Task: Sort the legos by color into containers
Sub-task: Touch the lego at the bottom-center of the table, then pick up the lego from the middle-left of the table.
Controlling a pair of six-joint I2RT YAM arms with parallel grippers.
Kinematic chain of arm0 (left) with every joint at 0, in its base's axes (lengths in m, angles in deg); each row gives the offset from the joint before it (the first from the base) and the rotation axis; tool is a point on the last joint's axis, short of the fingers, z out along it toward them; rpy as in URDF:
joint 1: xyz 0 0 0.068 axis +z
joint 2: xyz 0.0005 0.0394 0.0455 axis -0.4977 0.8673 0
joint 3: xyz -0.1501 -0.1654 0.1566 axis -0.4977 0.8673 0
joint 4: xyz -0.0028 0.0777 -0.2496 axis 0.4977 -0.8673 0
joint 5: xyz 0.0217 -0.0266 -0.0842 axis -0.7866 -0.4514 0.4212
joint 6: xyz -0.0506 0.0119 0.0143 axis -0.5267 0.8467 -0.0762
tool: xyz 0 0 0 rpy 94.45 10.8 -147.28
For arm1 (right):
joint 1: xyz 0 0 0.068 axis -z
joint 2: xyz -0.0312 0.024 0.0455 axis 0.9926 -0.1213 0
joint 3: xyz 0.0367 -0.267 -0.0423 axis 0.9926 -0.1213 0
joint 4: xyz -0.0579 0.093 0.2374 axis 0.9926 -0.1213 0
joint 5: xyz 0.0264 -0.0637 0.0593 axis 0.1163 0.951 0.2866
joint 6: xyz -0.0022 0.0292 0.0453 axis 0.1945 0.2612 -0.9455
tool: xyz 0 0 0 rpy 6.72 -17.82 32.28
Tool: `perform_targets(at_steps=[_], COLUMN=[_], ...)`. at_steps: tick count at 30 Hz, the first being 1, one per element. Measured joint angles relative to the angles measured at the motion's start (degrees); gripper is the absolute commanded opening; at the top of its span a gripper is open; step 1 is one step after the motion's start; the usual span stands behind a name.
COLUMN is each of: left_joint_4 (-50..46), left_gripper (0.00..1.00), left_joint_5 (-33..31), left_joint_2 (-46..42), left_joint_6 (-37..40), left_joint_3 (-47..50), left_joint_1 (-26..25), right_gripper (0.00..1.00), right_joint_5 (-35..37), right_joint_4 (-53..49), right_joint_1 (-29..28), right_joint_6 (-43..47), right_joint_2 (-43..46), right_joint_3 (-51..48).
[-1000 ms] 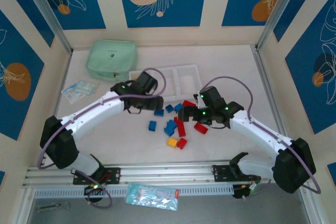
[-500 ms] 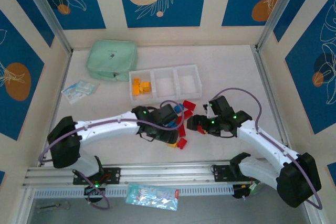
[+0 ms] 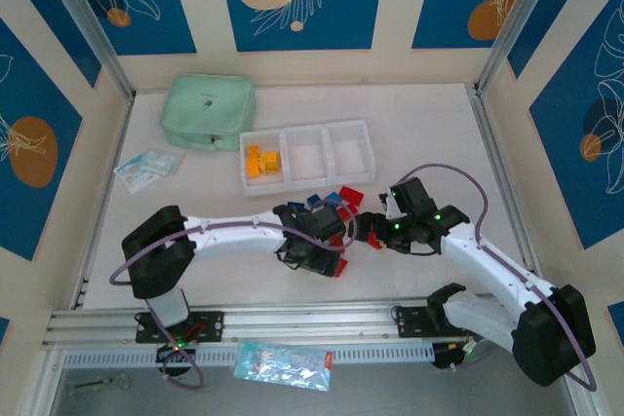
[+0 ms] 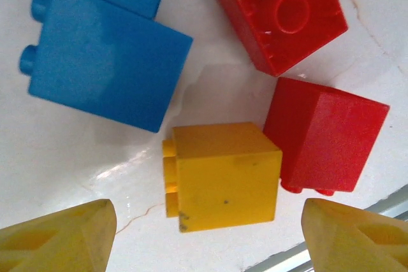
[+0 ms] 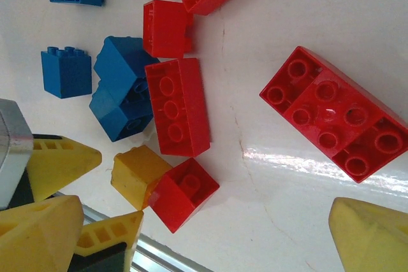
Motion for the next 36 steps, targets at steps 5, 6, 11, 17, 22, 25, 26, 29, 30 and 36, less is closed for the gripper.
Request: perform_targets(at_steps=[5,6,11,17,22,25,26,29,30,36], left_joint_4=[1.0,1.0,1.3,0.9,-1.7,-2.9,-3.0,-2.7,-2.6,-0.3], left_gripper=[0.73,0.73,0.68,0.65,0.64,0.64,0.64,0.64,0.64,0.64], left_joint_5=[0.6,0.6,0.6,-0.5,-2.9,-3.7,-3.7,-3.7,-3.7,-3.9], left_joint_2=[1.9,2.1,2.3,1.7,0.3,0.3,0.3,0.4,0.5,3.5], left_joint_6=[0.1,0.2,1.1,1.3,1.3,1.3,1.3,1.4,1.5,2.9], left_joint_3=[-0.5,-0.8,-1.0,-0.6,2.0,3.0,3.1,2.8,2.6,0.0], left_joint_1=[0.0,0.0,-0.1,-0.1,-0.1,-0.1,-0.1,-0.1,-0.1,0.1], right_gripper=[0.99,0.99,0.99,0.99,0.99,0.99,0.99,0.99,0.99,0.99], right_joint_5=[-0.1,-0.2,-0.5,-0.7,-1.2,-1.5,-1.5,-1.7,-1.7,-1.7], right_joint_4=[0.1,0.2,0.2,0.1,0.3,0.5,0.6,0.7,0.8,0.8], right_joint_1=[0.2,0.3,0.3,0.4,0.5,0.5,0.5,0.5,0.5,0.6], right_joint_6=[0.0,0.0,0.0,0.2,0.2,0.2,0.2,0.2,0.2,0.2], right_joint_2=[0.0,0.0,0.0,0.0,0.0,-0.2,-0.2,-0.3,-0.4,-0.5], right_joint_3=[-0.1,-0.1,-0.1,-0.1,-0.1,-0.1,-0.1,-0.1,-0.1,-0.1])
